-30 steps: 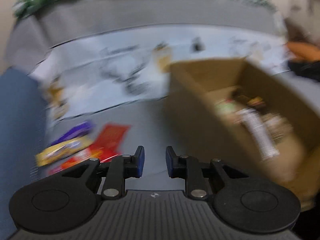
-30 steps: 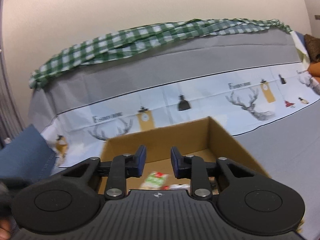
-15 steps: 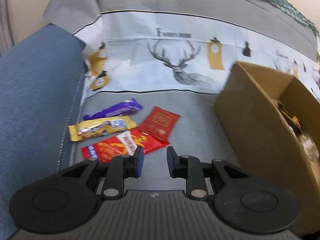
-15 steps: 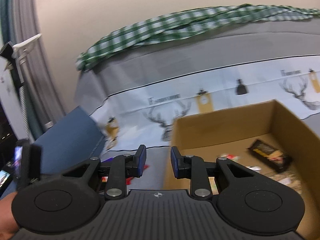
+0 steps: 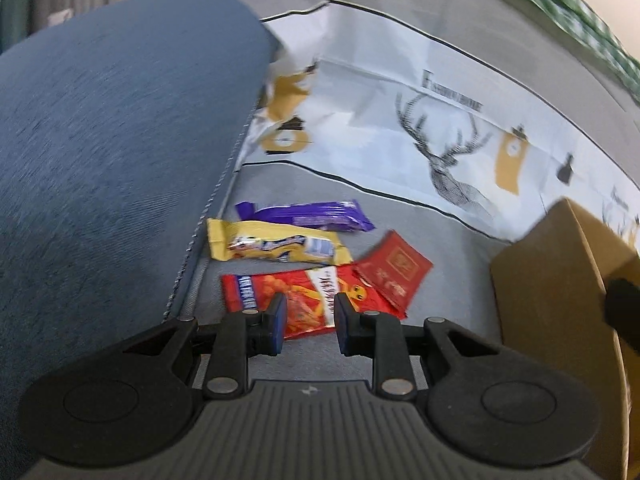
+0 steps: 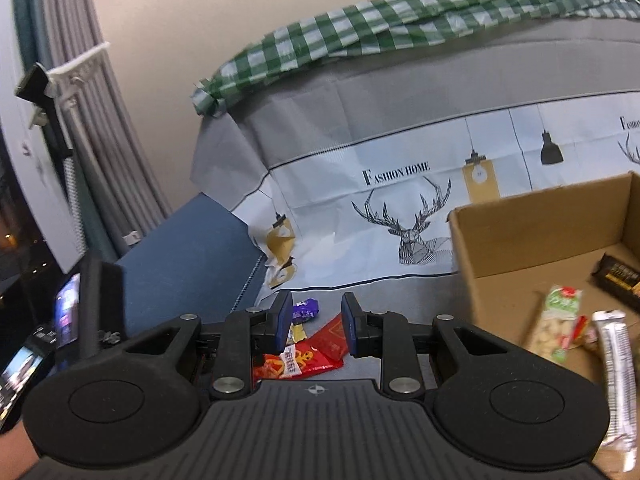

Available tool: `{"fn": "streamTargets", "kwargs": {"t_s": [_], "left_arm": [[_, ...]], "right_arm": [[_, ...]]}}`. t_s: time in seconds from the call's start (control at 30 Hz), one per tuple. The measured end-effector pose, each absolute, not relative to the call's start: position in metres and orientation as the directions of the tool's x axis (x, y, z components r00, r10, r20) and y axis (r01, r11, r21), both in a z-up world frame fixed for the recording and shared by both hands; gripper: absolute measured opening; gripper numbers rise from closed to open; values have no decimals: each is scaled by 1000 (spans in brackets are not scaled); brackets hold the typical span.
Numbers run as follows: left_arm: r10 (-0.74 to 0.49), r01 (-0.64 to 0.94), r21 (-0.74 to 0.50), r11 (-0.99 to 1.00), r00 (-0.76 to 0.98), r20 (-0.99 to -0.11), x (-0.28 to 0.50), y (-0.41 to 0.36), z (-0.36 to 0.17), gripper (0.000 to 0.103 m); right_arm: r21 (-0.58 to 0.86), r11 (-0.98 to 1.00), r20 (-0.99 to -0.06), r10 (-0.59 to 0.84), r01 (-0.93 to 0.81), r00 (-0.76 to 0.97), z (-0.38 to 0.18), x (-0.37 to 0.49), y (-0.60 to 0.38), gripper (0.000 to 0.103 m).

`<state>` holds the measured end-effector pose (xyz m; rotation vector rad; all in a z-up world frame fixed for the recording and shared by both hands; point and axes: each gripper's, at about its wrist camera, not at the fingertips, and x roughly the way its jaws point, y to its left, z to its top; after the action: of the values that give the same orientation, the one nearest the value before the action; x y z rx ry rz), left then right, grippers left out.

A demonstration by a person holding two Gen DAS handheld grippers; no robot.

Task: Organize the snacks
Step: 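Move both open tools from the box toward the remaining red and purple wrappers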

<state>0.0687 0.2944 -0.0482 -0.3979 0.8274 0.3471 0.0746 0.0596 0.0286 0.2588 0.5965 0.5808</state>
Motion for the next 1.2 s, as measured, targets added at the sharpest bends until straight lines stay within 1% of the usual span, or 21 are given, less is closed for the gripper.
{"fn": "streamTargets", "kwargs": {"t_s": [0.13, 0.27, 0.33, 0.43, 0.57, 0.63, 0.67, 0.73, 0.77, 0.8, 0.83, 0.9, 0.97, 1.0, 1.1, 1.2], "left_arm": [[141, -503, -260, 824, 627, -766, 65, 310, -50, 28], [140, -510, -276, 815, 635, -760, 66, 311, -47, 28], [133, -519, -308, 798, 650, -748, 65, 315, -46, 28], [130, -511, -349, 786, 688, -714, 65, 318, -41, 28], [149, -471, -372, 800, 757, -637, 67, 321, -31, 28], [165, -461, -364, 809, 774, -612, 70, 322, -27, 28], [171, -453, -354, 818, 780, -602, 73, 322, -26, 28], [178, -439, -328, 836, 783, -596, 81, 320, -25, 36], [181, -431, -310, 847, 783, -596, 85, 319, -25, 43], [184, -423, -290, 858, 781, -597, 91, 319, -26, 48], [184, -415, -277, 866, 781, -596, 95, 319, -27, 48], [173, -409, -284, 867, 783, -597, 102, 322, -30, 48], [160, -409, -297, 863, 778, -608, 109, 324, -34, 49], [155, -405, -293, 866, 774, -614, 113, 324, -37, 53], [158, -385, -247, 889, 765, -624, 127, 323, -43, 61], [167, -372, -204, 905, 754, -636, 141, 323, -51, 67]], "right_arm": [[390, 839, -495, 539, -380, 682, 11, 94, 86, 29], [396, 857, -544, 508, -329, 668, -14, 113, 107, 29], [404, 861, -567, 500, -308, 655, -27, 123, 117, 29], [401, 872, -593, 480, -280, 646, -43, 136, 127, 29], [394, 883, -623, 462, -256, 631, -64, 149, 140, 29], [386, 886, -628, 457, -257, 630, -71, 154, 146, 33], [394, 883, -627, 462, -256, 627, -73, 156, 149, 36], [393, 881, -624, 466, -263, 627, -77, 161, 154, 43], [386, 883, -626, 464, -267, 627, -80, 163, 158, 47], [385, 883, -625, 463, -268, 628, -81, 164, 159, 49], [384, 883, -627, 463, -269, 627, -83, 166, 161, 52], [372, 887, -633, 458, -273, 624, -87, 172, 166, 59], [357, 893, -641, 447, -272, 624, -91, 177, 170, 61], [350, 897, -645, 440, -270, 625, -94, 179, 172, 62], [322, 909, -658, 415, -264, 628, -101, 183, 176, 63], [260, 925, -672, 379, -277, 636, -105, 183, 183, 63]]}}
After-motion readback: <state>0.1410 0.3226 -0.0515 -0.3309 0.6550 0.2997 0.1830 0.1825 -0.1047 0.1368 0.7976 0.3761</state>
